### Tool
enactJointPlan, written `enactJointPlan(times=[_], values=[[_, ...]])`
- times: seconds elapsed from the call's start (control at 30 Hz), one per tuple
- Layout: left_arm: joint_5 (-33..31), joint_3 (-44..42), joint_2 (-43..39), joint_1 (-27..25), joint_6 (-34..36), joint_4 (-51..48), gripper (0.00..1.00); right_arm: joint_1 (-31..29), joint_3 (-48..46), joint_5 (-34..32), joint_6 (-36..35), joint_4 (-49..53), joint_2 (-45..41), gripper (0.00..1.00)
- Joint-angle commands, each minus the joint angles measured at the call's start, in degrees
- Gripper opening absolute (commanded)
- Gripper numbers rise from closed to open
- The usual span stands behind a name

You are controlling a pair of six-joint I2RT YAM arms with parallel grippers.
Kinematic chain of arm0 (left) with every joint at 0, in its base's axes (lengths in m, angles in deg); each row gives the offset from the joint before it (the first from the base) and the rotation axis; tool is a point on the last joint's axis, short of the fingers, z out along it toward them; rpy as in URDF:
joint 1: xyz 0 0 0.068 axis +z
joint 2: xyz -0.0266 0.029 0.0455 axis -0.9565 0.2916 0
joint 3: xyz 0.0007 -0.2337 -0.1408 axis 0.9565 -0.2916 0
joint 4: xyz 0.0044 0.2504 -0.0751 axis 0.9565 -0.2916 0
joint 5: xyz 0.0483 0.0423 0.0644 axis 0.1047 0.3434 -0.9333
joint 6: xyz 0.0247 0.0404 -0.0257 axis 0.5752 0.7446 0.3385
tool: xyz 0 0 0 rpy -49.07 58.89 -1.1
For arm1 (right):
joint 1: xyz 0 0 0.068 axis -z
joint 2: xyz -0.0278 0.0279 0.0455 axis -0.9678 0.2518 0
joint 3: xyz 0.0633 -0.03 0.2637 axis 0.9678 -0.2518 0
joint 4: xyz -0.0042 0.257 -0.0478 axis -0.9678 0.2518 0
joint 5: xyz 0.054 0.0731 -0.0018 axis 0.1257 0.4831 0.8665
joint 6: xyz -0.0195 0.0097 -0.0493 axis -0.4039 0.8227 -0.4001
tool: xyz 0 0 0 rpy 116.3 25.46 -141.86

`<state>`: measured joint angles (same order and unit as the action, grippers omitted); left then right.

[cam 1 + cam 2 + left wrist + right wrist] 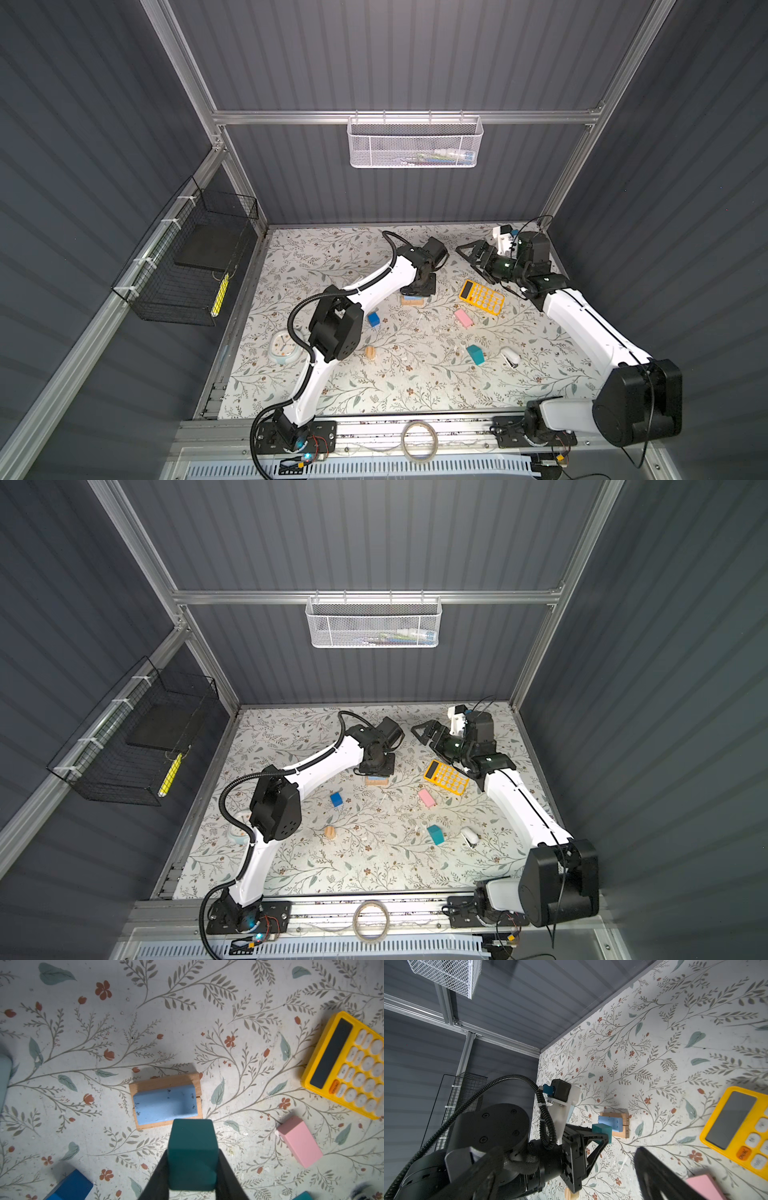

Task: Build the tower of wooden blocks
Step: 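Lift the teal cube and carry it above the light blue block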

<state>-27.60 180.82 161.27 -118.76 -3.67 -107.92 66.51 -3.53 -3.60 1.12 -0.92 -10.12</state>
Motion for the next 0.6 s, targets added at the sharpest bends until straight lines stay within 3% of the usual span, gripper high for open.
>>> enactJointPlan(times=[0.0, 0.57], values=[[-1.9, 2.7, 1.3, -0.2, -1.9, -2.0, 0.08, 0.4, -0.3, 1.3, 0.2, -1.1, 0.5, 0.99], [-2.2, 6.0, 4.9, -0.3, -2.6, -3.8, 0.13, 1.3, -0.8, 2.3, 0.2, -1.3, 0.0, 0.99]])
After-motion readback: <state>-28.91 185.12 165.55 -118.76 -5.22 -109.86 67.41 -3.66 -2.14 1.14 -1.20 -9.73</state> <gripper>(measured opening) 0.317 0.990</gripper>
